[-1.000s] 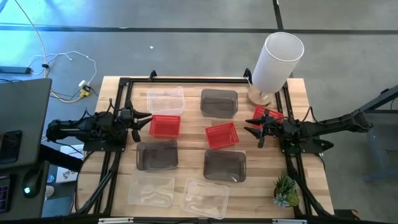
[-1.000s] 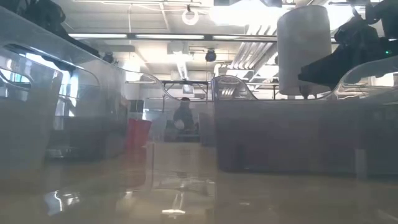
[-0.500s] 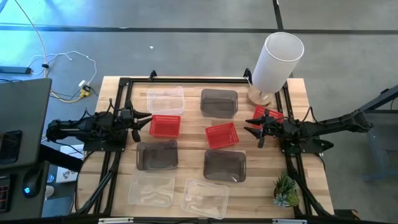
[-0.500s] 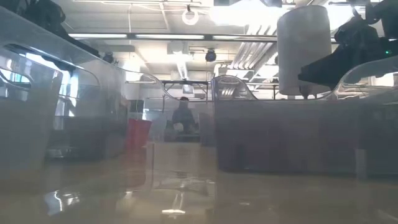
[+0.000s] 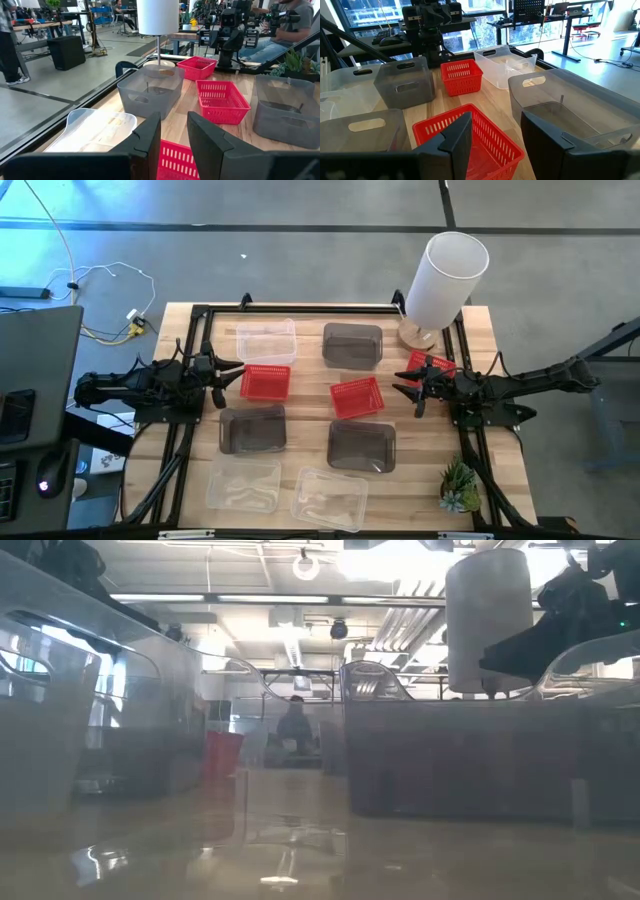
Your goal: Stack baskets by color
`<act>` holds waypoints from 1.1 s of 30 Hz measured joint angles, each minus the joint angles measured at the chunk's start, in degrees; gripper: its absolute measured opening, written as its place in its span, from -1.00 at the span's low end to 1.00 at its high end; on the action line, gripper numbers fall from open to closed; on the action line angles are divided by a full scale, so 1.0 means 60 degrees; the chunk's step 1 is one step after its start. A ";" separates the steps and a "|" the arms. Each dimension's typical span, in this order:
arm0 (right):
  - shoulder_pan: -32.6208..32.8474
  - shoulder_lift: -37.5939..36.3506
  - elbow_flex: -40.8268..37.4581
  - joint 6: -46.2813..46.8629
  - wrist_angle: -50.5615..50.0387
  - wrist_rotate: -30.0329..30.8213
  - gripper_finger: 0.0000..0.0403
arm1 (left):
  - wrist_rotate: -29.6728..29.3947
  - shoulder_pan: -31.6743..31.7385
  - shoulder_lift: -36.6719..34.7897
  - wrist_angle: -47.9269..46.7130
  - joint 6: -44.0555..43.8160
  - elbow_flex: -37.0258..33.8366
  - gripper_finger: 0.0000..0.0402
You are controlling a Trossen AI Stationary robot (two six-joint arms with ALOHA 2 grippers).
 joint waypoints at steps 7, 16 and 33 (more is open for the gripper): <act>0.0000 0.0000 0.0000 -0.0004 0.0000 0.0003 -0.22 | 0.0000 -0.0002 -0.0002 -0.0003 0.0000 -0.0001 -0.58; 0.0000 0.0004 0.0004 -0.0003 0.0004 0.0003 -0.22 | -0.0002 -0.0002 -0.0002 -0.0002 -0.0002 0.0000 -0.58; 0.0000 0.0004 0.0004 0.2851 0.0160 -0.0027 -0.22 | -0.0004 -0.0002 -0.0003 0.0000 0.0000 0.0001 -0.58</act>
